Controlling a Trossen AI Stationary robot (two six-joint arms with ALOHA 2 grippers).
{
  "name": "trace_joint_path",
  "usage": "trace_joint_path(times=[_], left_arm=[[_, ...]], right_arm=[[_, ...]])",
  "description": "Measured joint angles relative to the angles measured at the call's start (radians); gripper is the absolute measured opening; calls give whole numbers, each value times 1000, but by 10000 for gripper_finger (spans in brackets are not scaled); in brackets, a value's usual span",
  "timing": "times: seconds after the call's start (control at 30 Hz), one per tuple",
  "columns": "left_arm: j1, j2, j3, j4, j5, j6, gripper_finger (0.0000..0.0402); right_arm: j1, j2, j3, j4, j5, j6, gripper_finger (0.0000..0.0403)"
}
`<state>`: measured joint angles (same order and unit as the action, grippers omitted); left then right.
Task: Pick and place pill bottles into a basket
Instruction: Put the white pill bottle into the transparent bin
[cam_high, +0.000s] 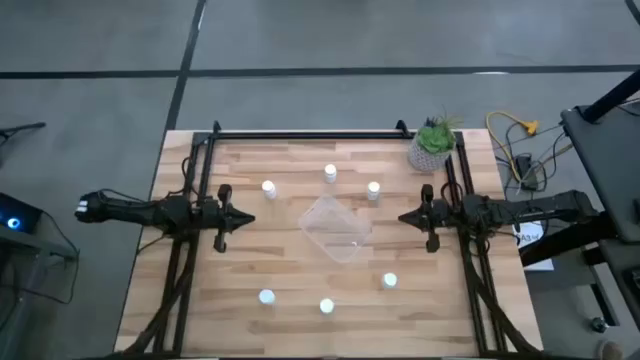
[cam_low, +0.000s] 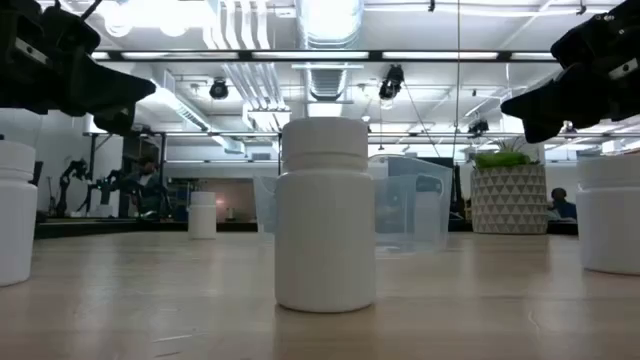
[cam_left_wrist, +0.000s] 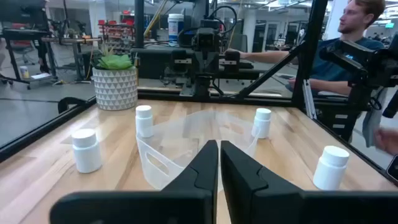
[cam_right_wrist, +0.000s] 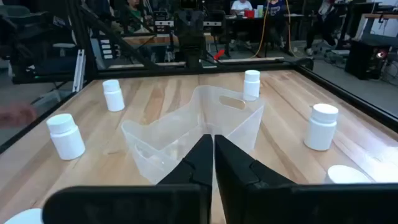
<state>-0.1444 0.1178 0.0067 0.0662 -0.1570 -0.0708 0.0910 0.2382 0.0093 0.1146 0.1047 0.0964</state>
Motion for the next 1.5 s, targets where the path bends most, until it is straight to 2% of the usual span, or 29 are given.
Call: trace_joint_path(times=[0.23,0.6,1.37,1.5], left_arm=[[0,0,0,7,0,0,0],[0,0,0,5,0,0,0],[0,0,0,30,0,3,0],[0,7,0,30,0,2,0]], right_arm=[[0,0,0,0,0,0,9],[0,0,0,0,0,-96,9],[0,0,0,47,0,-109,9],[0,6,0,46,-1,-50,9]])
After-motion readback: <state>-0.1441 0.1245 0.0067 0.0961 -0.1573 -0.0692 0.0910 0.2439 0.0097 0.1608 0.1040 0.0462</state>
